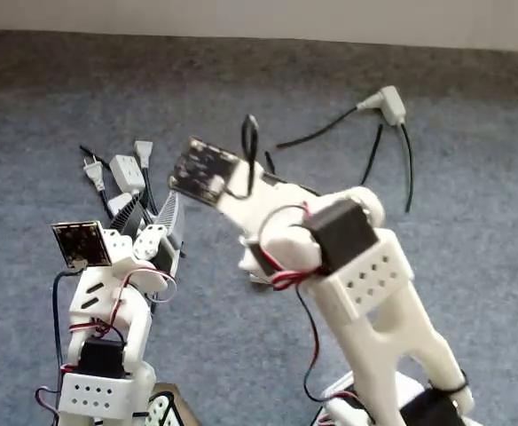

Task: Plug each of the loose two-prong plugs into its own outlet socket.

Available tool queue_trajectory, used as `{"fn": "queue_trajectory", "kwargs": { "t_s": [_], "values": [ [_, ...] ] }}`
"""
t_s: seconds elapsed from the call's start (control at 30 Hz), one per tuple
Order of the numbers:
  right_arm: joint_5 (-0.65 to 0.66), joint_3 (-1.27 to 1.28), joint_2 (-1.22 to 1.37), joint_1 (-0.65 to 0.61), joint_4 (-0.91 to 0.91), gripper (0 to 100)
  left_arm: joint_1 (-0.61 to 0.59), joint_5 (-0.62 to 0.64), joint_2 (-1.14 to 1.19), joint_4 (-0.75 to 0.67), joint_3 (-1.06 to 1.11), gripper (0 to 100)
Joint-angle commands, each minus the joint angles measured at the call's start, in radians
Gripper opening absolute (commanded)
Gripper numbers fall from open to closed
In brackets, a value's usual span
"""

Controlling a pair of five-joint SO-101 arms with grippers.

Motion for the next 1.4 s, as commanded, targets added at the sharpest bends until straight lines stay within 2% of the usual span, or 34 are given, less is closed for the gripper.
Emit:
{"fn": "queue_trajectory", "kwargs": {
  "t_s": [0.0, 0.13, 0.33, 0.47, 0.87, 1.07, 1.37],
  "values": [
    [0.149, 0.176, -0.128, 0.139, 0.038, 0.7, 0.016, 0.000, -0.002, 0.006, 0.016, 19],
    [0.338, 0.435, -0.165, 0.329, 0.028, 0.7, 0.016, 0.000, -0.002, 0.008, 0.016, 19],
    [0.552, 0.684, -0.162, 0.544, -0.133, 0.7, 0.016, 0.000, -0.001, 0.009, 0.016, 19],
    [0.603, 0.796, -0.162, 0.619, -0.268, 0.7, 0.018, 0.000, -0.001, 0.023, 0.016, 19],
    [0.601, 1.211, -0.160, 0.602, -0.808, 2.8, 0.019, 0.000, -0.001, 0.028, 0.016, 19],
    [0.601, 1.225, -0.171, 0.601, -0.816, 13.6, 0.019, 0.000, -0.001, 0.028, 0.016, 19],
    [0.600, 1.224, -0.171, 0.510, -0.820, 13.8, 0.016, -0.002, -0.001, 0.028, 0.016, 19]
  ]
}}
